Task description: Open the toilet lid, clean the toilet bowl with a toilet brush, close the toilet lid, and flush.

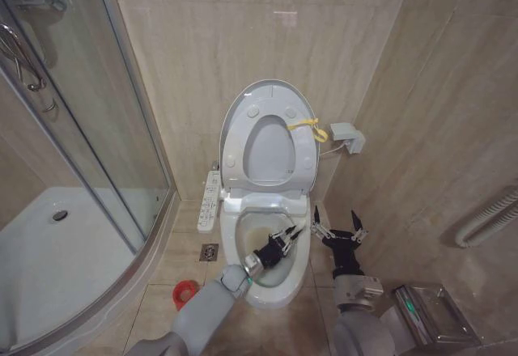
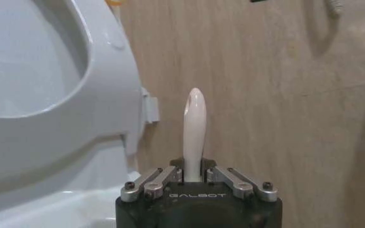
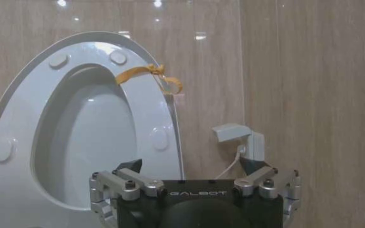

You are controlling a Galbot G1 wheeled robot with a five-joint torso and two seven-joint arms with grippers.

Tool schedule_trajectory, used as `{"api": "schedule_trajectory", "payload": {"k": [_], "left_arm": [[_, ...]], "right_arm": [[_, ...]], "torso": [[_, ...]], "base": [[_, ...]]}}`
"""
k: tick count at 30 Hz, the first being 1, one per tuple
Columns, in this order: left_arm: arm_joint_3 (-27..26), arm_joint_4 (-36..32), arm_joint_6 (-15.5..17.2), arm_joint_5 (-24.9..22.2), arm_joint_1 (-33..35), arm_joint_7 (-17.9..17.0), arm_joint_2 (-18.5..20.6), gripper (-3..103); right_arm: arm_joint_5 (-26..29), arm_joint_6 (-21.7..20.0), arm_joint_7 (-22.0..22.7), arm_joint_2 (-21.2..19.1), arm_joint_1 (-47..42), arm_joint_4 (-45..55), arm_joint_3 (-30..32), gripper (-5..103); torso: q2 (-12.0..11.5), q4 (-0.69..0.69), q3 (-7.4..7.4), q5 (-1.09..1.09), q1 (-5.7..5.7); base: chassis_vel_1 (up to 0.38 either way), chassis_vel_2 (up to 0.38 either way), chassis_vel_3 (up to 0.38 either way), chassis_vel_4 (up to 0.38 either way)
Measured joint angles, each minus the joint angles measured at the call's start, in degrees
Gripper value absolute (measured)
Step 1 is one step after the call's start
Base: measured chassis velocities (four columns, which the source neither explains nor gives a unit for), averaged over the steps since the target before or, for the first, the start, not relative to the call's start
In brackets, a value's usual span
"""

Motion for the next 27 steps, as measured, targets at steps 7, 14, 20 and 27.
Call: {"api": "schedule_trajectory", "payload": {"k": [7,14,20,27], "left_arm": [[-2.7,-1.1,0.1,-1.3,-2.8,-0.6,-0.7,17],[-3.6,0.3,0.3,0.9,0.9,-0.8,-0.1,17],[-7.0,-2.7,-0.9,3.9,3.3,-2.2,1.0,16],[-13.3,-21.0,0.5,10.0,10.2,-12.7,4.9,16]], "right_arm": [[0.0,0.0,0.0,0.0,0.0,0.0,0.0,100],[0.0,0.0,0.0,0.0,0.0,0.0,0.0,100],[0.0,0.0,0.0,0.0,0.0,0.0,0.0,100],[0.0,0.0,0.0,0.0,0.0,0.0,0.0,100]], "torso": [[0.0,-0.04,0.0,0.01,0.0],[0.0,0.0,0.0,0.0,0.0],[0.0,-0.01,0.0,0.0,0.0],[0.0,0.0,0.0,0.01,0.0]], "base": [[0.0,0.0,0.0,0.0],[0.0,0.0,0.0,0.0],[0.0,0.0,0.0,0.0],[0.0,0.0,0.0,0.0]]}}
